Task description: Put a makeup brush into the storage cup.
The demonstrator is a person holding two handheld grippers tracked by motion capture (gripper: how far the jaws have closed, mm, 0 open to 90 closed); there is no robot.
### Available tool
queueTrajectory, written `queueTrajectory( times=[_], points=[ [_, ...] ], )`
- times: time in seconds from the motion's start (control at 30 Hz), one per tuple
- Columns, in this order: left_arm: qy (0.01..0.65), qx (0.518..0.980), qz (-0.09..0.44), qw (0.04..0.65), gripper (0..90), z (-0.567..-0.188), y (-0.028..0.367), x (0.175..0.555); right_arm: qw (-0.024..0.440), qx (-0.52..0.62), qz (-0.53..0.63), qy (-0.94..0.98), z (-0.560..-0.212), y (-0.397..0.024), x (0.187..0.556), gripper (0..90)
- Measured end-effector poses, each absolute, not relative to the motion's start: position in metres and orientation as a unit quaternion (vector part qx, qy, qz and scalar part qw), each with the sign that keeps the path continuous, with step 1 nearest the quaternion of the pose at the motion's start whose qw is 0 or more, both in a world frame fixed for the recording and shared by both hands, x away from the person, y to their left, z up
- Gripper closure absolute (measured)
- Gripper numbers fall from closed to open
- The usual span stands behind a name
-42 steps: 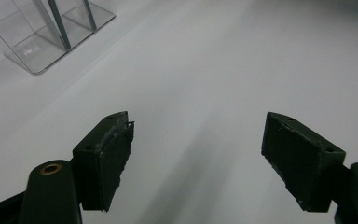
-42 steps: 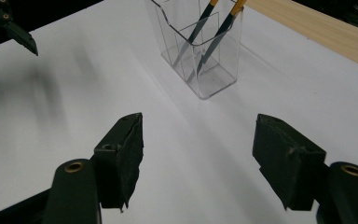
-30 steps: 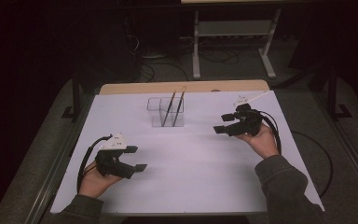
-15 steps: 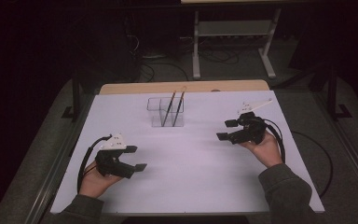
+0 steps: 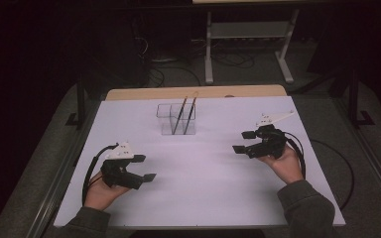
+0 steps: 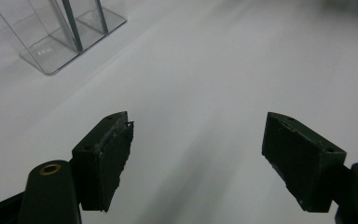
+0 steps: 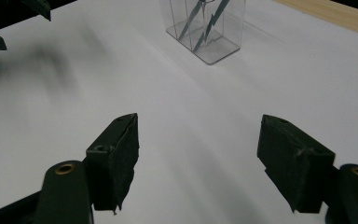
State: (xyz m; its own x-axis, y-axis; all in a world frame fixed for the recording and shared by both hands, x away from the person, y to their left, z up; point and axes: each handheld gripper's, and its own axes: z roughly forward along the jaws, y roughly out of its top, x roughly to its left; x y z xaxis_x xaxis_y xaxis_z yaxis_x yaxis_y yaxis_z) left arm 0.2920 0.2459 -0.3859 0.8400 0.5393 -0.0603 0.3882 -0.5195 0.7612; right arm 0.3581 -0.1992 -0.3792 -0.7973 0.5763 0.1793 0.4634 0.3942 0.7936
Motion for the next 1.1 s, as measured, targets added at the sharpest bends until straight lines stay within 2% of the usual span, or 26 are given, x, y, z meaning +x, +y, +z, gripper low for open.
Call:
queueTrajectory(
  times=[1.1],
  points=[
    [0.272,0.864,0.086,0.414,21.8,-0.392,0.248,0.291,0.071,0.333,0.46,0.82,-0.395,-0.218,0.331,24.5]
  ],
)
